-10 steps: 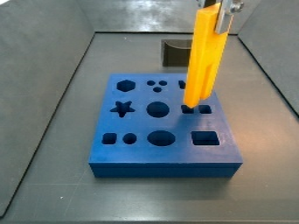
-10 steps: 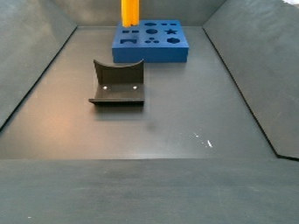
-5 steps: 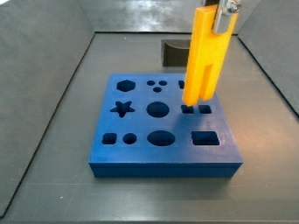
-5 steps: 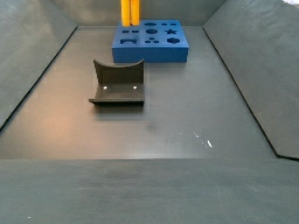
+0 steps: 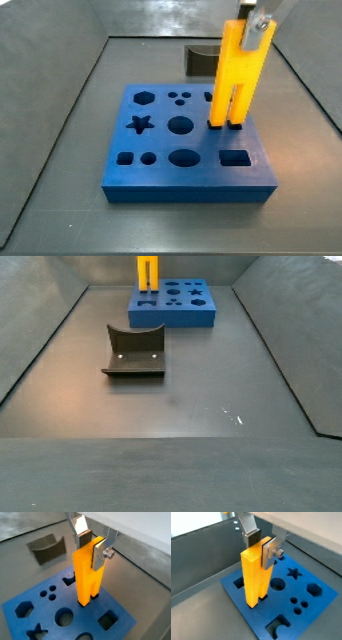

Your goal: Insert the double-square object.

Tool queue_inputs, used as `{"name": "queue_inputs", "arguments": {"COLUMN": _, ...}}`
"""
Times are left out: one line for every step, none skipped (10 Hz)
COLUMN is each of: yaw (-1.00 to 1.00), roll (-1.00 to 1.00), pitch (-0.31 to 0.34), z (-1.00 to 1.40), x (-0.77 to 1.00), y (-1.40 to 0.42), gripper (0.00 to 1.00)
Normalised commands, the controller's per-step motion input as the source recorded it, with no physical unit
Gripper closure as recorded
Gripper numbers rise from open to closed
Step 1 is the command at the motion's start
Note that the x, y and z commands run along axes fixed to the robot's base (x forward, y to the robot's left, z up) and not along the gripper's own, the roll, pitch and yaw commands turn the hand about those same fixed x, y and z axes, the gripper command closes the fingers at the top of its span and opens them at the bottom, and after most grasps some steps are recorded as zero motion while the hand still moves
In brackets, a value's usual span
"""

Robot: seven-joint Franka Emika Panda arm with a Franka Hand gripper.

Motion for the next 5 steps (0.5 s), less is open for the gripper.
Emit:
{"name": "queue_inputs", "arguments": {"yaw": -0.81, "roll": 0.03, "pitch": 0.089, "z": -0.14, "x": 0.05, "y": -0.01, "gripper": 1.0}}
{"name": "queue_inputs", "arguments": {"yaw": -0.71, "roll": 0.03, "pitch": 0.097, "z": -0.12, "x": 0.15, "y": -0.03, "gripper": 1.0}}
{"name": "queue_inputs", "arguments": {"yaw": -0.47, "roll": 0.06, "pitch": 0.106, "z": -0.06, "x": 0.04, "y": 0.0, "gripper": 1.0}}
{"name": "queue_inputs", "arguments": {"yaw": -0.35, "roll": 0.04, "pitch": 0.06, "z": -0.11, "x": 0.12, "y": -0.01, "gripper": 1.0}}
{"name": "queue_inputs", "arguments": {"yaw": -0.17, "roll": 0.05, "pitch": 0.044, "z": -0.18, "x": 0.2, "y": 0.0, "gripper": 1.0}}
